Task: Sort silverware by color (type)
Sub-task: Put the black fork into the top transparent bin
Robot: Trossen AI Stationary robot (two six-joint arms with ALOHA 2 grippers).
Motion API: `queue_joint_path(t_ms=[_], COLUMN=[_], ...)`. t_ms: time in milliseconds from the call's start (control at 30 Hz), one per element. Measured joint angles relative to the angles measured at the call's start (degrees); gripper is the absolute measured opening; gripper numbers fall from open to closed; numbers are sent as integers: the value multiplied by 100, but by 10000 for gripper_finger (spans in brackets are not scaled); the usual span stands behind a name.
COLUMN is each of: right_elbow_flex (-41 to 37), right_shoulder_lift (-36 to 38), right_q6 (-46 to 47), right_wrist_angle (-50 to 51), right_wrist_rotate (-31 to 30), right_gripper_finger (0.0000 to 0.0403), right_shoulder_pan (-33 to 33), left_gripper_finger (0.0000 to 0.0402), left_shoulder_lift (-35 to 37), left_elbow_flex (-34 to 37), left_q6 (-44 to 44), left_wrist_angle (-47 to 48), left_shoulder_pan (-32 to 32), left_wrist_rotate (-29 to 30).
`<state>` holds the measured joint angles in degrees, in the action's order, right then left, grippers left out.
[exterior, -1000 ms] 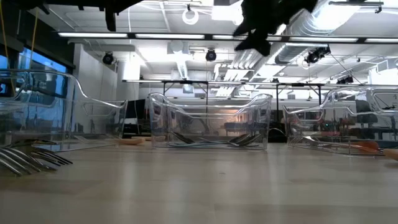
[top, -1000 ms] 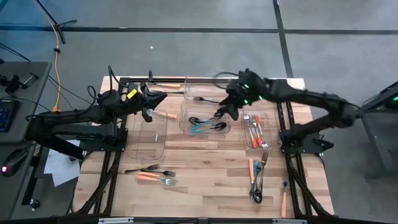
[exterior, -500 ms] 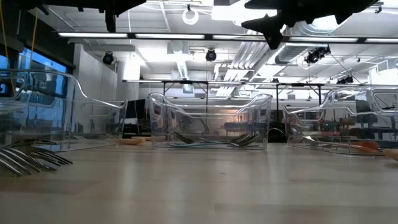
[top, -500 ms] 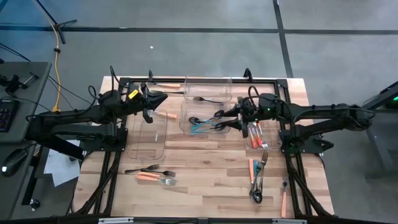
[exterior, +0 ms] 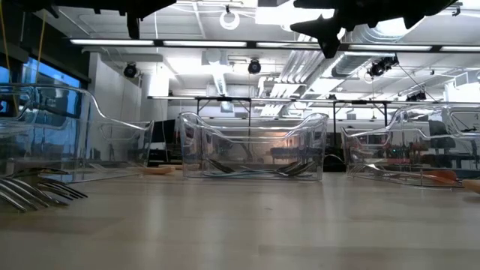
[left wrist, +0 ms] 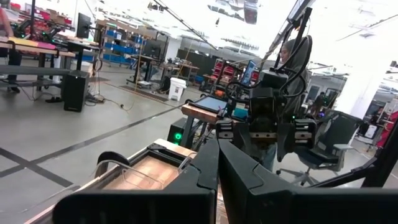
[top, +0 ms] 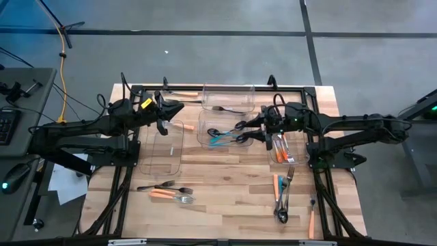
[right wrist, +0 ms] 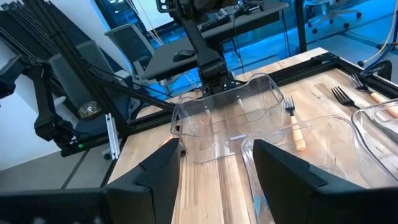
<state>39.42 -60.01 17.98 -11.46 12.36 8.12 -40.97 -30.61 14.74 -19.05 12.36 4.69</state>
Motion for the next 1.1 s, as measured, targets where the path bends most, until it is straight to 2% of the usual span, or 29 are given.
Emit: queue_joint_path(t_ms=[400, 533, 633, 767, 900, 1100], right_elbow_flex=[0, 90, 371, 896, 1149, 925], right_shoulder_lift=[0, -4, -4, -4, -2, -3], right_q6=[60, 866, 1206, 1407, 2713, 5361], right_wrist_angle=[-2, 119, 745, 2363, 3833, 4640], right_wrist_rotate=[0, 32, 83, 115, 116, -45], right_gripper_finger=[188, 188, 188, 188, 188, 188], right_shoulder_pan=[-1, -30, -273, -862, -1535, -2761], left_gripper_finger=[0, 0, 0, 0, 0, 0], left_shoulder_lift=[0, 0, 0, 0, 0, 0], left_elbow_flex=[0, 0, 0, 0, 0, 0], left_q6=[-197, -197, -197, -177, -145, -138], left_wrist_angle=[0, 0, 0, -4, -4, -4], left_shoulder_pan=[0, -2, -1, -1, -1, 0], left_wrist_rotate=[-7, -7, -5, -14, -152, -260])
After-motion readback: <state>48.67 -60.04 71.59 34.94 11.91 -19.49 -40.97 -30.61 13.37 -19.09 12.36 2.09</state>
